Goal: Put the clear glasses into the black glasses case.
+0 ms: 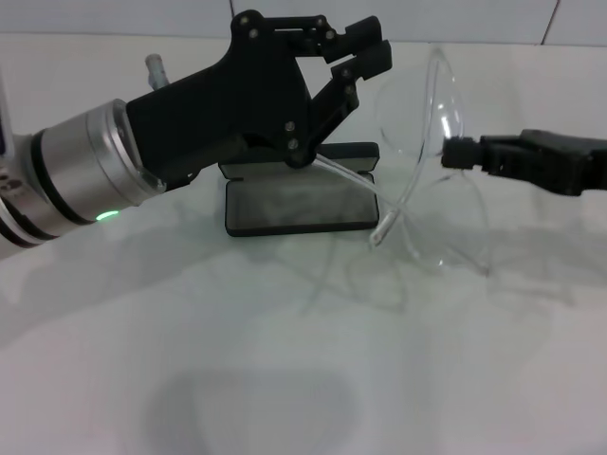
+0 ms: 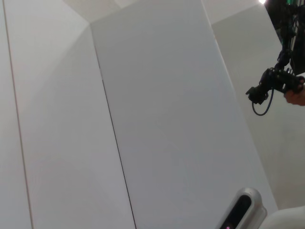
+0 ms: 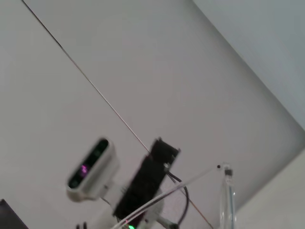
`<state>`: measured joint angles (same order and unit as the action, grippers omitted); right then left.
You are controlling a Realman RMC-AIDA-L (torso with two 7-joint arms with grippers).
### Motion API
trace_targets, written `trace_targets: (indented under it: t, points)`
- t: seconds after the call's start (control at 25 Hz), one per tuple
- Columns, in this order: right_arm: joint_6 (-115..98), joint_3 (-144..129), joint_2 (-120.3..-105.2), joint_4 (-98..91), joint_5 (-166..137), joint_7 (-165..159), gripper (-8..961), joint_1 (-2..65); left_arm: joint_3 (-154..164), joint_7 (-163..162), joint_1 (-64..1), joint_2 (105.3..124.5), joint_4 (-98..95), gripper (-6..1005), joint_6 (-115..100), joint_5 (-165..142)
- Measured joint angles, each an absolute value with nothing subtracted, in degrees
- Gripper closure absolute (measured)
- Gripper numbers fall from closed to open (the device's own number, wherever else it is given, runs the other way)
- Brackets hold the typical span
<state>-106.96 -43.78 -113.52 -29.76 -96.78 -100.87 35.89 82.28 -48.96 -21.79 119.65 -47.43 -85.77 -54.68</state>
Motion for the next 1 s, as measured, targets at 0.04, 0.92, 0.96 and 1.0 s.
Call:
trace_targets:
  t: [0.04, 0.92, 0.96, 1.0]
  points:
    - [-107.25, -43.78, -113.3, -29.53, -96.31, -100.98, 909, 35.88, 82.18, -48.86, -21.78, 119.65, -47.42, 851, -85.88, -54.67]
    - [-101.99, -44.04, -113.99, -28.02, -96.72, -101.06, 908, 35.9, 86.97, -47.78, -22.21, 119.98, -44.39, 843, -88.97, -53.12]
    - [-101.96, -43.95, -114.12, -28.02, -96.66, -101.07, 908, 35.93, 87.32, -47.77, -22.38, 120.01, -43.92, 843, -88.95, -53.06]
    - [-101.9, -43.93, -114.23, -28.02, -96.64, -101.07, 908, 35.94, 87.66, -47.77, -22.47, 120.05, -43.66, 843, -88.94, -52.96]
